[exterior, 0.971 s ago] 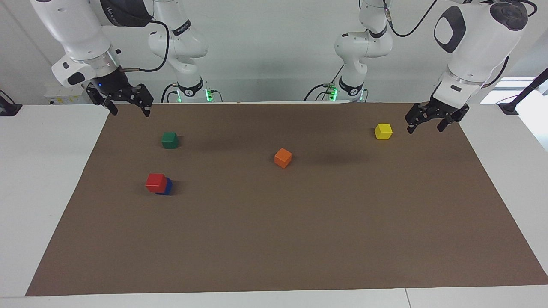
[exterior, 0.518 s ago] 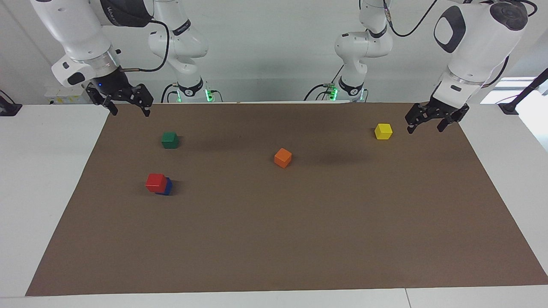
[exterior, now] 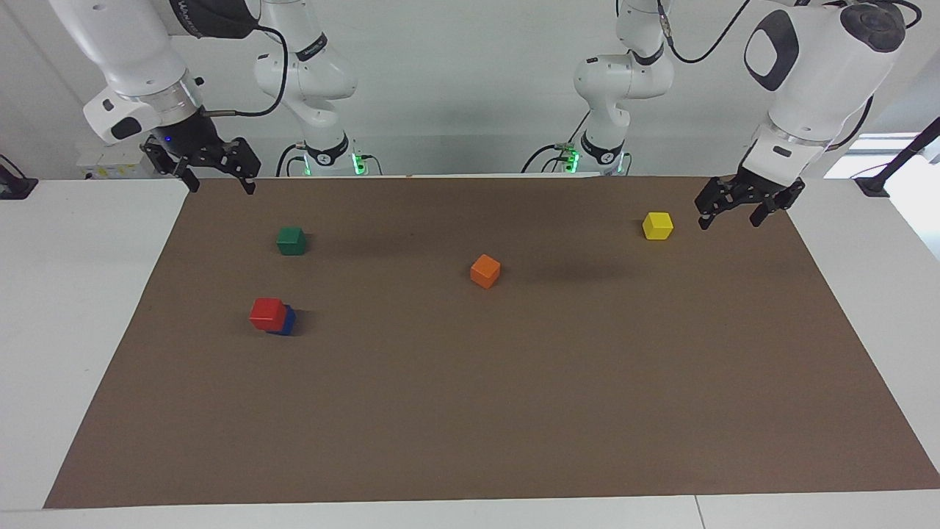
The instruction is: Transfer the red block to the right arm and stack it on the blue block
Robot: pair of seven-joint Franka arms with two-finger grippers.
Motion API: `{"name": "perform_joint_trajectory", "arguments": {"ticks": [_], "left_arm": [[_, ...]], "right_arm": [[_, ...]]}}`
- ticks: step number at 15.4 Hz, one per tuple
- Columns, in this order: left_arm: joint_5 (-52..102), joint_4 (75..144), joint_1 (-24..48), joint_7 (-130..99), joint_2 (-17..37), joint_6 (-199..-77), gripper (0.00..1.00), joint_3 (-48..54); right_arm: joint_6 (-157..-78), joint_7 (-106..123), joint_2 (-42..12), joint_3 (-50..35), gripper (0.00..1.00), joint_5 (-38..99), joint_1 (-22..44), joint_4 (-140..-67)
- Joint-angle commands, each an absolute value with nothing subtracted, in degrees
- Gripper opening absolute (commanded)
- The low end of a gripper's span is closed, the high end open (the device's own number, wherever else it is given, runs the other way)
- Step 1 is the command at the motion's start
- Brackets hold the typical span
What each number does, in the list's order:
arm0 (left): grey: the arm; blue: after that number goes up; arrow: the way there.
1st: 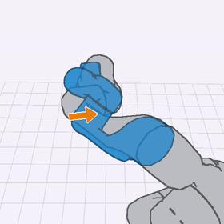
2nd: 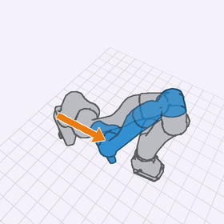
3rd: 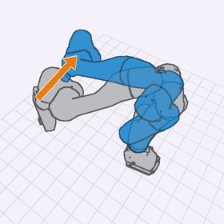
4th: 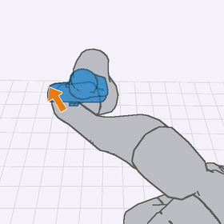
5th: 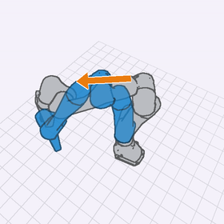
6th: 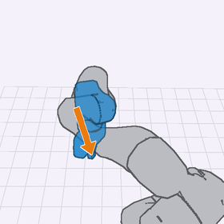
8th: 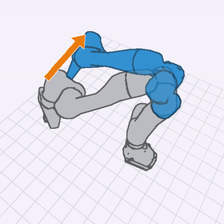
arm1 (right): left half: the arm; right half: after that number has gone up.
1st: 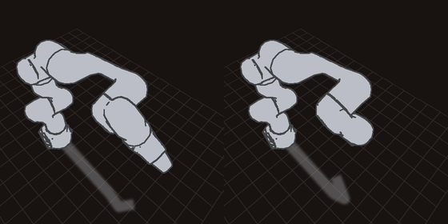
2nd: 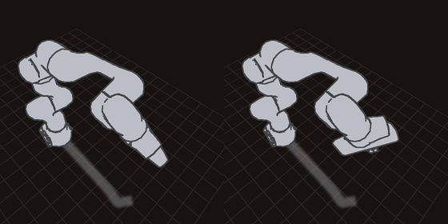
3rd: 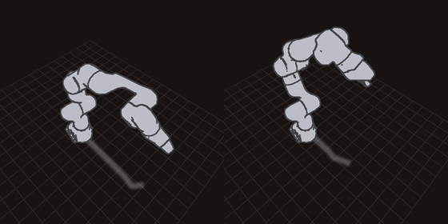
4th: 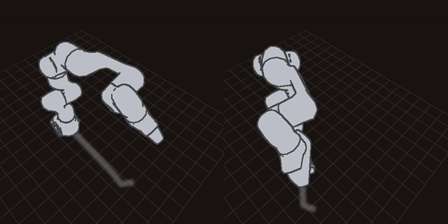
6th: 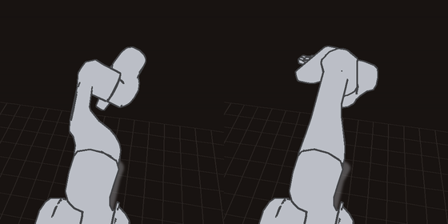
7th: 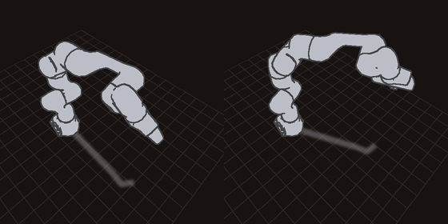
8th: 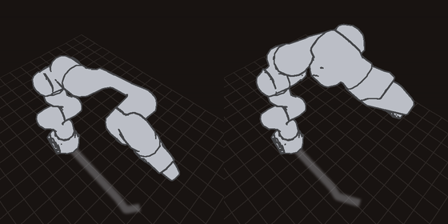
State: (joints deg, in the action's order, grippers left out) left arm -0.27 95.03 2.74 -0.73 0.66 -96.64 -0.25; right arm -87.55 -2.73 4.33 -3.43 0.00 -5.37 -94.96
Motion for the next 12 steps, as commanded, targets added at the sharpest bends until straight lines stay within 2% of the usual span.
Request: {"name": "perform_joint_trajectory", "arguments": {"ticks": [1, 12], "left_arm": [[0.44, 95.36, 3.34, -0.09, -0.09, -96.50, 1.00, -1.05], [0.44, 95.36, 3.34, -0.09, 0.00, -96.50, 1.00, -1.05]], "right_arm": [[-86.48, -1.93, 3.16, -3.87, 1.00, 0.00, -6.06, -93.34], [-86.84, -1.58, 3.43, -3.78, 1.00, -0.70, -6.33, -93.87]]}}
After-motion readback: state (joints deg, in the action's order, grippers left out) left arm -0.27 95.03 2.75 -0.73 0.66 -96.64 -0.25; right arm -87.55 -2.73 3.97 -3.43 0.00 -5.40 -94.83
